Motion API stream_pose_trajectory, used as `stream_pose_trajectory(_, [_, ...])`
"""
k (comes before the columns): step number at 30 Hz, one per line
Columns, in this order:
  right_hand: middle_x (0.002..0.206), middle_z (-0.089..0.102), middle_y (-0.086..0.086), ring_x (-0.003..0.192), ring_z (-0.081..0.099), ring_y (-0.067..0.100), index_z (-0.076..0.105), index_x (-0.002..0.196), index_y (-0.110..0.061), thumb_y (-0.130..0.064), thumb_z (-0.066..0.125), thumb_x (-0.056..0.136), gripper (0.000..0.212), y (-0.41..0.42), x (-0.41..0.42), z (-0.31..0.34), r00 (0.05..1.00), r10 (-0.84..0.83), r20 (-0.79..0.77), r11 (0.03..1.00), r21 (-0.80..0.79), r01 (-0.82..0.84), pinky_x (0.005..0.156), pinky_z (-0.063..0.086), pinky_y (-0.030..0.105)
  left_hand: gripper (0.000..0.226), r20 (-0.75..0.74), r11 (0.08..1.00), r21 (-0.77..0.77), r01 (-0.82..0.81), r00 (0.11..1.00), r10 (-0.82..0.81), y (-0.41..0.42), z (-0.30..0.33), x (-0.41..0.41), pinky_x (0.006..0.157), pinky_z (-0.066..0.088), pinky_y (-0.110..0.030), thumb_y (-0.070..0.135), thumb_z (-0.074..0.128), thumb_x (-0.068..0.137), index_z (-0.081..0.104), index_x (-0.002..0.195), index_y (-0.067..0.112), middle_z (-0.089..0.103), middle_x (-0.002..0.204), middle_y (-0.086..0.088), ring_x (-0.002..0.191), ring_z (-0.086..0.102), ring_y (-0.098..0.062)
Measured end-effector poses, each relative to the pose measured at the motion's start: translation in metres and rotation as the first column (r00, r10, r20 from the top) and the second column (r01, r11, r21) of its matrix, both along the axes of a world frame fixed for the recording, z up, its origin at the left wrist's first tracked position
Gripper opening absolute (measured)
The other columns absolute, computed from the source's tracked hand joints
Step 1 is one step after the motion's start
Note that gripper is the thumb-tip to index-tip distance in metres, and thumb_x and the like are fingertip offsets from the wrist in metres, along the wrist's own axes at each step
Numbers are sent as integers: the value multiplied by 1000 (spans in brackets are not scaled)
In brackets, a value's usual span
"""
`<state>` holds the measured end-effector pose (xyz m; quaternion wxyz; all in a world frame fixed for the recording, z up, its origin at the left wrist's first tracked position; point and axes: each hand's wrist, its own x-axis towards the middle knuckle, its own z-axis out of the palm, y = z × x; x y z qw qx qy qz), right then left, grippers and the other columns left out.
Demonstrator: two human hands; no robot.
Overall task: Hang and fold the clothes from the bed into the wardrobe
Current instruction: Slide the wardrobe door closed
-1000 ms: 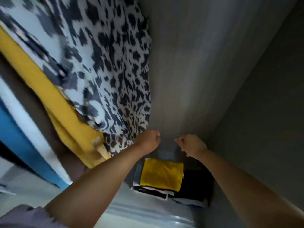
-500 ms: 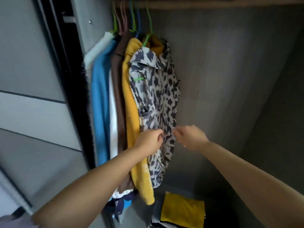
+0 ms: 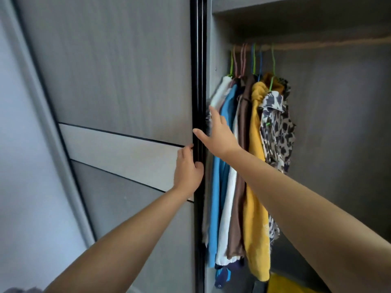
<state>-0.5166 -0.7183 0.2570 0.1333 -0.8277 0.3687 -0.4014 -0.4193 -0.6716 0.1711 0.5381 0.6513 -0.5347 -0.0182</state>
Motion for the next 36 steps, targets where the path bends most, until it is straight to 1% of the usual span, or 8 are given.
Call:
stream_pose_trajectory(5, [153, 19, 18, 135, 34, 35, -5, 153, -20, -40, 58, 93, 89, -5, 47, 18, 995, -101, -6, 988, 119, 101, 99, 41, 46, 56, -263, 942, 236, 239, 949, -174, -10, 5, 10, 78, 42, -23, 5, 43, 90, 32, 143, 19, 47, 131, -8, 109, 52, -17])
stream_pose_trajectory(8, [151, 21, 21, 131, 39, 37, -10, 152, -19, -35, 57, 94, 90, -14, 55, 20, 985, -174, -17, 975, 141, 175, 95, 43, 42, 45, -207, 908, 261, 328, 938, -280, -16, 9, -7, 79, 45, -26, 7, 42, 89, 41, 133, 17, 52, 126, -5, 105, 56, -17])
stream_pose_trajectory(11, [146, 29, 21, 116, 51, 36, -14, 152, -17, -24, 53, 96, 87, -22, 56, 16, 979, -195, -56, 968, 152, 201, 86, 45, 40, 26, -282, 991, 42, 129, 953, -112, -25, 14, -26, 77, 45, -35, 8, 48, 90, 49, 116, 7, 52, 106, -5, 99, 56, -31])
stream_pose_trajectory(13, [144, 31, 21, 108, 55, 32, -15, 151, -15, -17, 48, 97, 83, -24, 57, 14, 973, -216, -76, 964, 139, 225, 77, 44, 35, 28, -355, 997, 4, -72, 932, 68, -26, 18, -28, 84, 46, -43, 5, 51, 89, 49, 117, 6, 50, 114, -12, 106, 51, -33])
stream_pose_trajectory(17, [142, 33, 23, 97, 55, 30, -16, 151, -13, -13, 45, 96, 82, -24, 59, 13, 977, -203, -63, 969, 132, 210, 70, 39, 33, 47, -352, 998, 37, -47, 934, 57, -25, 11, -21, 93, 43, -39, -3, 48, 85, 41, 132, 5, 40, 130, -15, 115, 45, -31])
stream_pose_trajectory(20, [136, 42, 21, 83, 51, 24, -9, 153, -16, -12, 44, 95, 78, -23, 56, 10, 984, -179, 11, 973, 152, 176, 66, 39, 33, 44, -344, 998, 51, -35, 938, 50, -27, 10, -20, 95, 42, -40, -3, 47, 86, 42, 129, 3, 42, 127, -16, 114, 46, -32])
stream_pose_trajectory(25, [84, 57, 11, 66, 55, 24, 12, 149, -18, -15, 47, 93, 66, -22, 34, 3, 982, -144, 119, 977, 175, 122, 54, 42, 32, 49, -308, 999, 45, -21, 951, 34, -21, 8, -37, 95, 41, -38, -12, 40, 81, 44, 128, 1, 43, 126, -16, 113, 45, -30])
stream_pose_trajectory(36, [87, 56, 6, 67, 54, 19, 24, 144, -8, -23, 50, 95, 57, -13, -71, -1, 973, -215, 86, 973, 100, 207, 52, 42, 30, 48, -187, 975, 42, 217, 961, -205, -10, -5, -98, 82, 38, -19, -6, 34, 89, 45, 132, 14, 44, 113, 3, 104, 50, -15])
